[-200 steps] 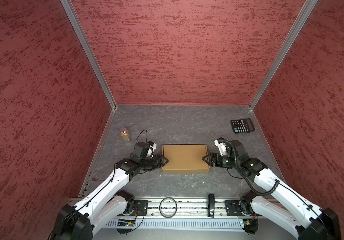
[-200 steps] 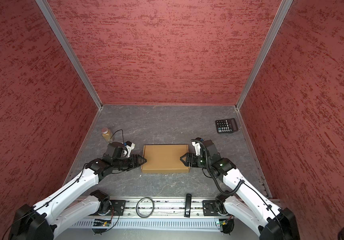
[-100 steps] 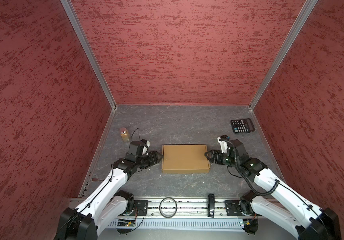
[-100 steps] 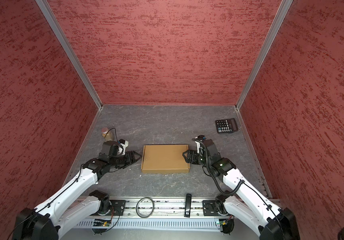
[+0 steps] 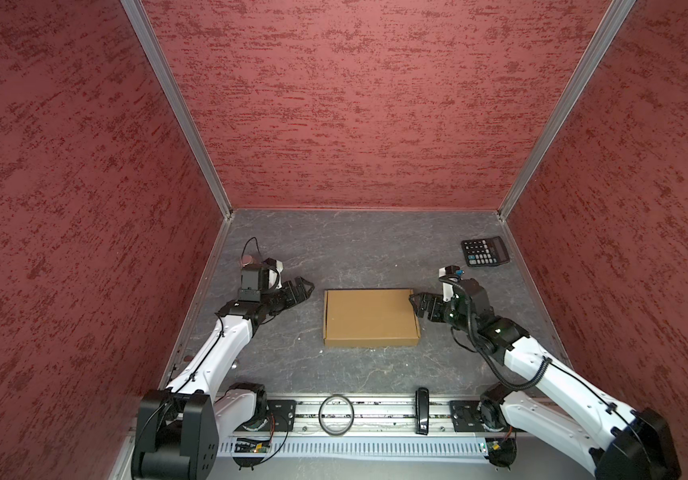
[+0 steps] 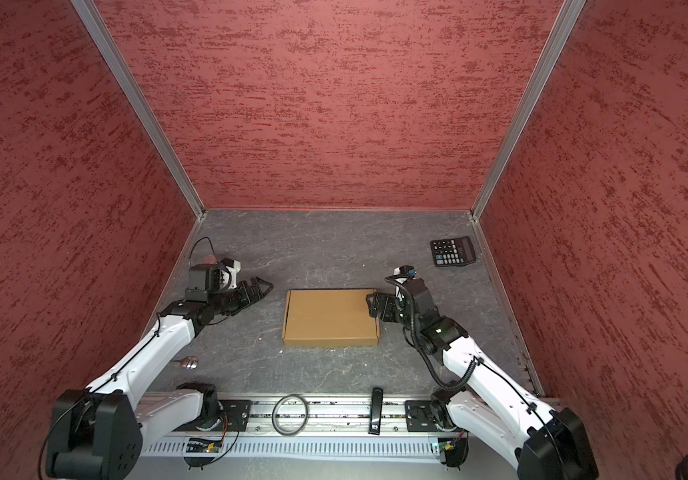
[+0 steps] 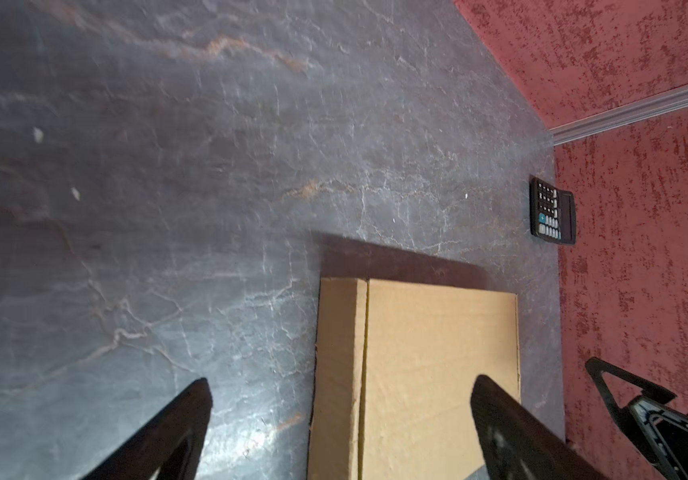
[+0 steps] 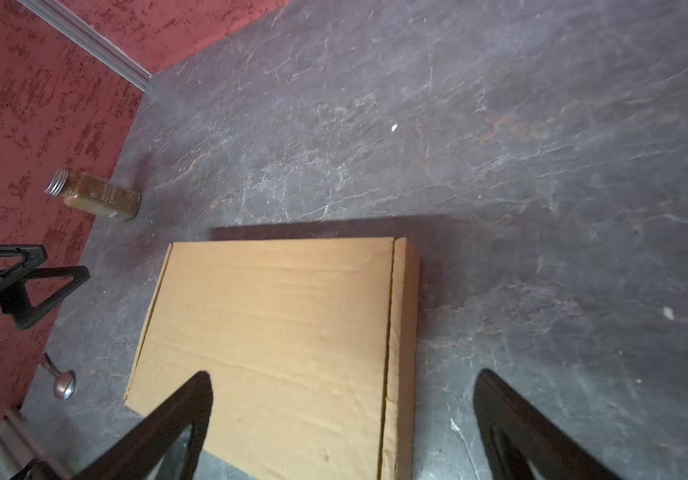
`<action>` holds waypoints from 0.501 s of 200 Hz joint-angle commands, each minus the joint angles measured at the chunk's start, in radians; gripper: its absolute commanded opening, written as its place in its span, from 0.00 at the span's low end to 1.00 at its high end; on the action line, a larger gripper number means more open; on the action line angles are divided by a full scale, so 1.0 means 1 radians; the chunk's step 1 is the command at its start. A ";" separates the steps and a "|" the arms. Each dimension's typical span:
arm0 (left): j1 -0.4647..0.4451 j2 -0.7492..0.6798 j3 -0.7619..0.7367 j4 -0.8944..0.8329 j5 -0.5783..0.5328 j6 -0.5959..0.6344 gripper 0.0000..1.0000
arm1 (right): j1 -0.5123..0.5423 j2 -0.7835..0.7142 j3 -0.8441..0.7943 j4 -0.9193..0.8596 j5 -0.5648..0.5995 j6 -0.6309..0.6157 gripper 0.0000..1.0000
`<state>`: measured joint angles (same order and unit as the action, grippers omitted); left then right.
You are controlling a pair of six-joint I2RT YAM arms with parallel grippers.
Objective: Fold the paper box
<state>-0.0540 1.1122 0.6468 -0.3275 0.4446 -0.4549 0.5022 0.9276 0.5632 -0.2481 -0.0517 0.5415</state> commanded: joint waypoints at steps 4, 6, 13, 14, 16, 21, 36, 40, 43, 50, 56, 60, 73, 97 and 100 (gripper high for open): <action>0.037 0.032 0.038 0.061 0.008 0.060 1.00 | 0.000 -0.011 0.006 0.093 0.113 -0.028 0.99; 0.039 0.035 0.039 0.065 0.008 0.060 1.00 | 0.001 -0.012 0.006 0.097 0.120 -0.030 0.99; 0.049 0.043 0.044 0.074 0.006 0.066 1.00 | 0.001 -0.015 0.004 0.107 0.145 -0.037 0.99; 0.050 0.045 0.044 0.076 0.006 0.067 1.00 | 0.000 -0.017 0.003 0.108 0.148 -0.038 0.99; 0.051 0.047 0.045 0.079 0.006 0.069 1.00 | 0.001 -0.018 0.003 0.110 0.156 -0.039 0.99; 0.056 0.054 0.049 0.085 0.005 0.074 1.00 | 0.000 -0.022 0.000 0.120 0.175 -0.044 0.99; 0.066 0.074 0.060 0.102 -0.006 0.097 1.00 | 0.000 -0.040 -0.013 0.151 0.221 -0.069 0.99; 0.066 0.079 0.062 0.108 -0.011 0.102 1.00 | 0.000 -0.045 -0.018 0.161 0.232 -0.076 0.99; 0.068 0.083 0.064 0.113 -0.015 0.107 1.00 | 0.000 -0.049 -0.021 0.168 0.240 -0.081 0.99; 0.068 0.092 0.066 0.124 -0.026 0.118 1.00 | 0.001 -0.056 -0.028 0.184 0.260 -0.096 0.99; 0.069 0.100 0.067 0.133 -0.039 0.132 1.00 | 0.001 -0.064 -0.034 0.195 0.279 -0.108 0.99; 0.068 0.105 0.068 0.140 -0.050 0.138 1.00 | -0.001 -0.067 -0.037 0.201 0.293 -0.114 0.99; 0.068 0.116 0.070 0.157 -0.094 0.165 1.00 | -0.001 -0.075 -0.042 0.214 0.335 -0.142 0.99; 0.074 0.126 0.067 0.204 -0.146 0.208 1.00 | -0.001 -0.075 -0.045 0.223 0.416 -0.190 0.99; 0.075 0.126 0.065 0.212 -0.150 0.212 0.99 | -0.002 -0.074 -0.046 0.225 0.426 -0.196 0.99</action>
<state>0.0116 1.2339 0.6956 -0.1997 0.3660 -0.3161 0.5018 0.8619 0.5270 -0.0795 0.2394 0.4129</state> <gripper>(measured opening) 0.996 0.987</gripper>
